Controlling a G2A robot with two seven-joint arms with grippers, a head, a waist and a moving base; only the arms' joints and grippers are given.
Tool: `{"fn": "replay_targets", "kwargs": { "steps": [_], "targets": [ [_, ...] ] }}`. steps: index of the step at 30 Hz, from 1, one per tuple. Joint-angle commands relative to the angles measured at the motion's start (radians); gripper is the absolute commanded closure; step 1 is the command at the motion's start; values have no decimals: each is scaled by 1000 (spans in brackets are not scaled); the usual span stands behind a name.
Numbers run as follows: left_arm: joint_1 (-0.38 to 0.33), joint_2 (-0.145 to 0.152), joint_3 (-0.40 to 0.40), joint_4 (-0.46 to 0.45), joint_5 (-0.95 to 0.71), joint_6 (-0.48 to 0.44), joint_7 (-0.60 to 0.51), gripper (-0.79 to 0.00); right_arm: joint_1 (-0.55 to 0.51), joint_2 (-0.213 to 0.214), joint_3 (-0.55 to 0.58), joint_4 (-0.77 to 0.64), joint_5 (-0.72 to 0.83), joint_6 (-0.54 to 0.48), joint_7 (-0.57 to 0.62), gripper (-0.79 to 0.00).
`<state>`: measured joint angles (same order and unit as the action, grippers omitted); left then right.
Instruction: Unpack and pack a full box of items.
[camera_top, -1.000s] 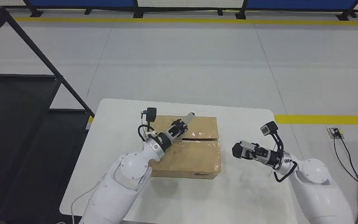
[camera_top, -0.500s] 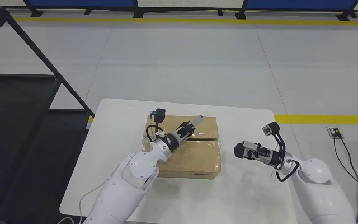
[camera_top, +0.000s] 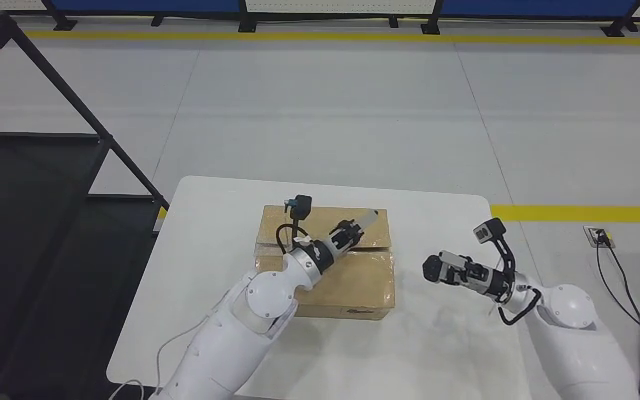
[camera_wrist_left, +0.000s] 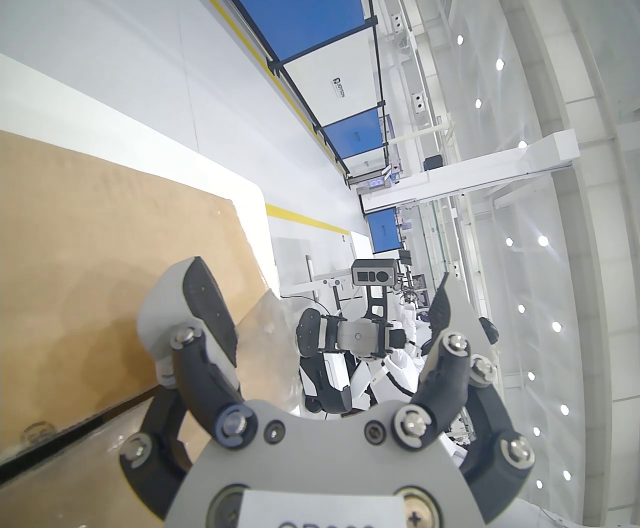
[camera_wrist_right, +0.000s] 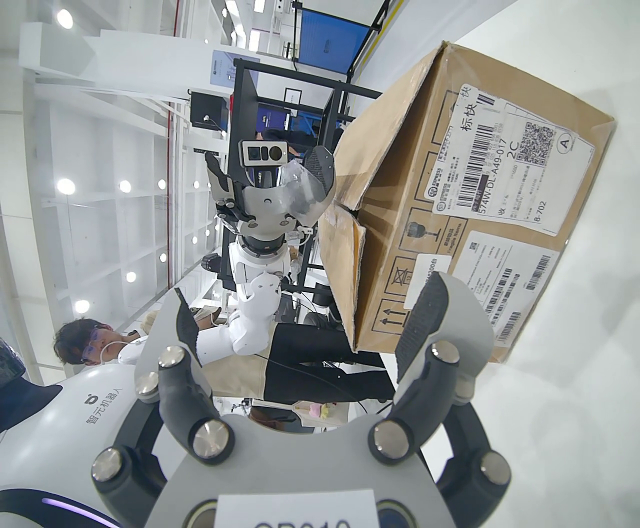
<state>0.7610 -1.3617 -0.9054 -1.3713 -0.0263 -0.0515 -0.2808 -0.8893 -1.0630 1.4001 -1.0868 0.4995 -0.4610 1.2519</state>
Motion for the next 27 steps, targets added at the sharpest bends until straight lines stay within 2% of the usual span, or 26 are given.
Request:
{"fn": "replay_targets", "kwargs": {
  "steps": [1, 19, 23, 27],
  "targets": [
    [-4, -5, 5, 6, 0, -2, 1, -785, 2, 1, -1, 0, -1, 0, 0, -785],
    [-27, -43, 33, 17, 4, -24, 2, -785, 0, 8, -10, 11, 11, -16, 3, -785],
    [-17, -43, 6, -26, -1, -38, 12, -785, 5, 10, -16, 7, 3, -21, 4, -785],
    [21, -29, -67, -126, 10, -63, 20, -785, 3, 11, -12, -19, 3, -62, -7, -785]
  ]
}}
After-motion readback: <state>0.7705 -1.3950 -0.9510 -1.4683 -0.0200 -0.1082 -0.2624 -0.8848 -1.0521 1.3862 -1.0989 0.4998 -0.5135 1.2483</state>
